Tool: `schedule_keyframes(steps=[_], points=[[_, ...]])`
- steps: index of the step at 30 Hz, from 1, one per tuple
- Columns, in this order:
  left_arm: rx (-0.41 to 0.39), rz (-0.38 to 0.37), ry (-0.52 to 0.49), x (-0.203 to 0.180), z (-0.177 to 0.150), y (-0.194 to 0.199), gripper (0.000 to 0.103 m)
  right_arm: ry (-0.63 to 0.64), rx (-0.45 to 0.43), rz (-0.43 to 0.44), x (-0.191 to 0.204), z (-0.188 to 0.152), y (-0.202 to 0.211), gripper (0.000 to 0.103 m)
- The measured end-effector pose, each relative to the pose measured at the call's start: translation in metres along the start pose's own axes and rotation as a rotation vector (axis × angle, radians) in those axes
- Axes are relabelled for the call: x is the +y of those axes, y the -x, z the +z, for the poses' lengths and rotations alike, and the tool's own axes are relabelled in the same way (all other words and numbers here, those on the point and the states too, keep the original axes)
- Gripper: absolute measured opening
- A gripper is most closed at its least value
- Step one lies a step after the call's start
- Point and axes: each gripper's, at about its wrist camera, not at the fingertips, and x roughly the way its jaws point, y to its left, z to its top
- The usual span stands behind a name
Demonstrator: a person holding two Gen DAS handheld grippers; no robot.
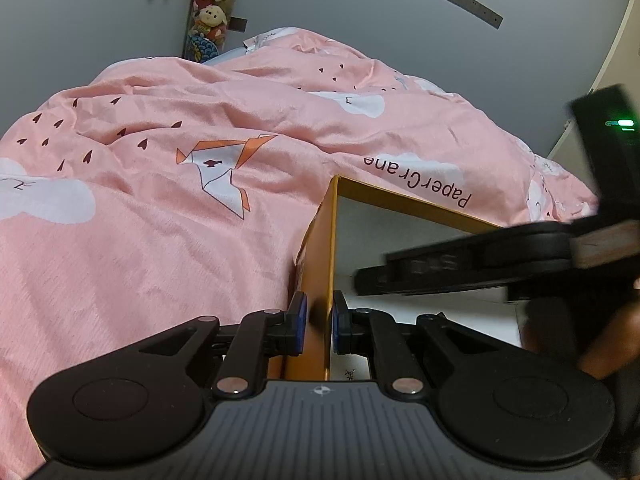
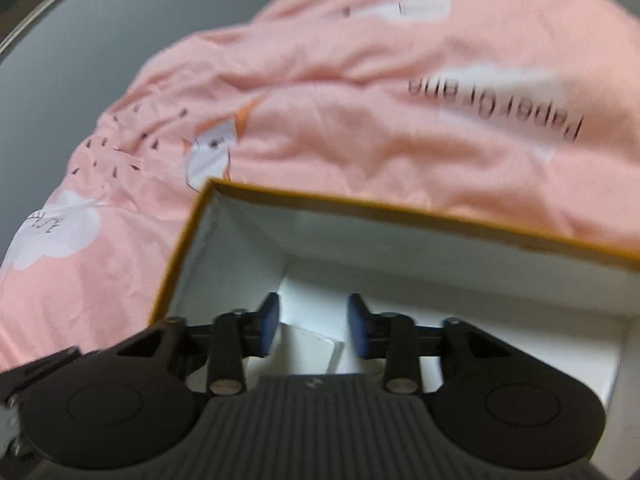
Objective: Organize objects
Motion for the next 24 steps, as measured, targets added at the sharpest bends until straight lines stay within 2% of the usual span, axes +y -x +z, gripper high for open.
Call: schedule_keyframes(steps=[8, 11, 16, 19, 22, 24], points=[[0.012, 0.003, -0.008, -0.001, -0.001, 0.001, 0.013, 0.142, 0.001, -0.042, -0.005, -0.018, 0.022, 0.070], [0.015, 0.004, -0.011, -0.001, -0.002, 0.001, 0.013, 0.181, 0.028, -0.050, -0.007, -0.024, 0.021, 0.073], [0.018, -0.011, 0.002, 0.002, -0.002, 0.001, 0.013, 0.198, 0.082, -0.047, -0.007, -0.031, 0.012, 0.072], [0.018, -0.014, 0.004, 0.003, -0.002, 0.000, 0.014, 0.185, 0.110, -0.062, -0.008, -0.034, 0.007, 0.064], [0.017, -0.015, 0.004, 0.003, -0.002, 0.000, 0.014, 0.126, 0.107, -0.054, -0.014, -0.035, 0.009, 0.062], [0.016, -0.013, 0.004, 0.003, -0.002, 0.000, 0.014, 0.042, 0.083, -0.060, -0.024, -0.035, 0.012, 0.062]])
